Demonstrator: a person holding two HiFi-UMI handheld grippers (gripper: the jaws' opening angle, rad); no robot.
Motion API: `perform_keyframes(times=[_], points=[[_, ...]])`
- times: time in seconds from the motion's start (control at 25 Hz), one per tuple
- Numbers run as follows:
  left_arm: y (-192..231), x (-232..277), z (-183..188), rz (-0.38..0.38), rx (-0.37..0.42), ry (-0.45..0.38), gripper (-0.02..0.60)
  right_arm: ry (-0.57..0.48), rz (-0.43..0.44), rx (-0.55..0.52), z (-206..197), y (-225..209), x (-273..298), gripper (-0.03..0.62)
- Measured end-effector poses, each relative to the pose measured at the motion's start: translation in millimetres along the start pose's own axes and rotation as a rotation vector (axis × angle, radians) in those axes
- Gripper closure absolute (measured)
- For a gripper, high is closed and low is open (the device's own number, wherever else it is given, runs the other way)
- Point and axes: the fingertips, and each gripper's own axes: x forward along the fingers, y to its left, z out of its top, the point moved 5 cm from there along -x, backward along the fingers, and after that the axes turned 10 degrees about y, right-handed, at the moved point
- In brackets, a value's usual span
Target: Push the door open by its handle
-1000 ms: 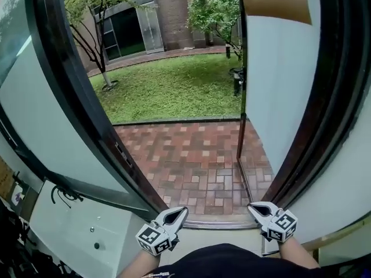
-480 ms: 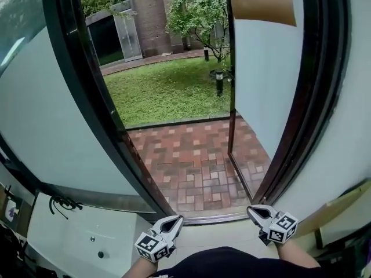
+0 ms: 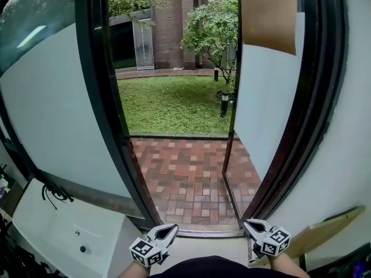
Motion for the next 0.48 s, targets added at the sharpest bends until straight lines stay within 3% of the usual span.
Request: perform_keyframes(times=[0.24,0.48], points=[[-7.1,1.2,9.1,0.026,-0.006,-0.007,0.575,-0.008,0.026,-0.014,5.1,-4.7,-6.4,0.594],[-16.0,1.8,3.3,0.006,-0.001,-0.011,0.575,-0.009,0.021,-0.018,3.1,-2.4,-11.8,0.594]])
